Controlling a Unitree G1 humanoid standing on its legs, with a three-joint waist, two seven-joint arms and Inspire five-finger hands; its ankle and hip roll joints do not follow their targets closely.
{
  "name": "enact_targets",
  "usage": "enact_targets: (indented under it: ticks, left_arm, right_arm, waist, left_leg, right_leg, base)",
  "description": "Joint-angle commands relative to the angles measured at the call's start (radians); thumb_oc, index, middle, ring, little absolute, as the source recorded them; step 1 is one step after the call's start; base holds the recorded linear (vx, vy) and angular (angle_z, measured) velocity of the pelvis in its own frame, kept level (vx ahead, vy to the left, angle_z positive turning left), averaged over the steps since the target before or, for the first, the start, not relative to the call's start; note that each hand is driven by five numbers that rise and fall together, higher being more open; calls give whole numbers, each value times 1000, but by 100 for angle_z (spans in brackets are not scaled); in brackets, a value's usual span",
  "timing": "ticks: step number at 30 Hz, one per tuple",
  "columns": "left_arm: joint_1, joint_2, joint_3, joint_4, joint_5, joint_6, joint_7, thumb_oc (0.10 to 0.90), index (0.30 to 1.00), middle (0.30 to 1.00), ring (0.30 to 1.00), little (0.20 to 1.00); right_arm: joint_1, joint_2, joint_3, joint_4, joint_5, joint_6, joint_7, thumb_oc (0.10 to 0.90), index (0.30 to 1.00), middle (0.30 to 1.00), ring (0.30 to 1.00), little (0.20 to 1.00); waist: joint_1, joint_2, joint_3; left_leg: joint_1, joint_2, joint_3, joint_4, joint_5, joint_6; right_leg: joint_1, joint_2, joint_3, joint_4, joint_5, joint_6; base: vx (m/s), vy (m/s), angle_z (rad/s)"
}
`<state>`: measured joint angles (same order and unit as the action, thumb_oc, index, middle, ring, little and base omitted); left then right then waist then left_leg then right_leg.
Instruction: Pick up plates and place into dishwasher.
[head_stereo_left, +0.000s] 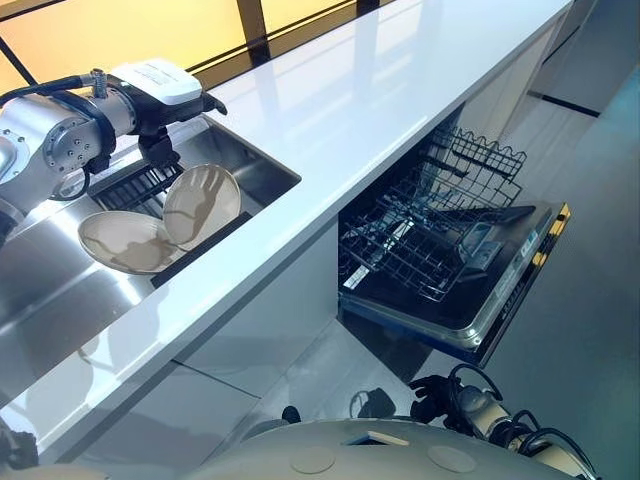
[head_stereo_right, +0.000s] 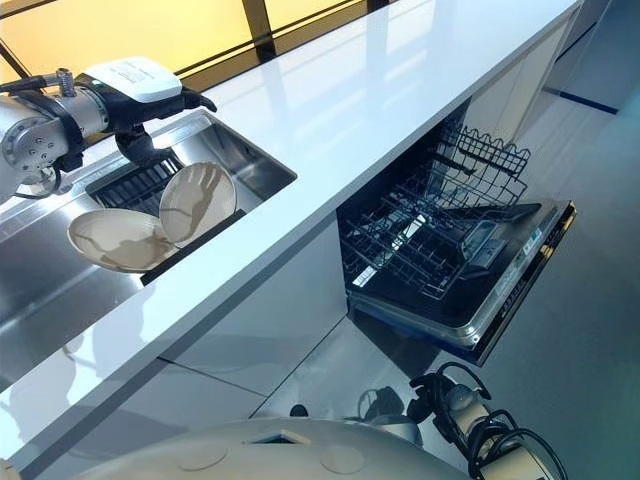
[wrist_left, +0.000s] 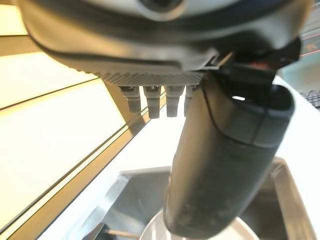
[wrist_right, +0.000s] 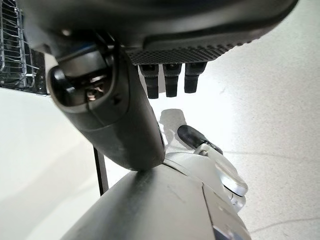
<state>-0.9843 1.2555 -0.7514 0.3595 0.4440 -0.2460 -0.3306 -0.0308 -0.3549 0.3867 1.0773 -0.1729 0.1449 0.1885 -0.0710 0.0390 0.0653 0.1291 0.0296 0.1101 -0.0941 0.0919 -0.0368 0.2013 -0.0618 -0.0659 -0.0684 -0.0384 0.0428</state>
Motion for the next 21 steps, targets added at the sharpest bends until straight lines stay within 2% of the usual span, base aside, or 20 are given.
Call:
enact_targets:
  ticks: [1,9,21]
  left_arm:
    - [-214,75,32,109,1,18,33,800,900,900,900,900]
    - [-213,52,47,163,-87,38,26,800,900,900,900,900]
    - [-230,27,32,225,-70,18,-22,800,900,900,900,900]
  right_arm:
    - [2,-40,-16,4,12,-6,10,800,900,900,900,900]
    - [-7,-44,-22,4,11,4,9,800,900,900,900,900]
    - [-16,-53,-35,12,28,7,8,800,900,900,900,900]
  waist:
    - [7,36,4]
    - [4,34,11]
    - [-4,29,29]
  left_leg:
    - [59,-114,31,32,-177,102]
    - [56,-118,31,34,-180,108]
    - [45,-122,47,50,-188,116]
  right_leg:
    - [-88,21,-13,86,11,73]
    - [-102,19,-5,99,13,78]
    - [-120,14,11,107,24,88]
  base:
    - [22,24,-5]
    - [4,3,0]
    - [3,0,-2]
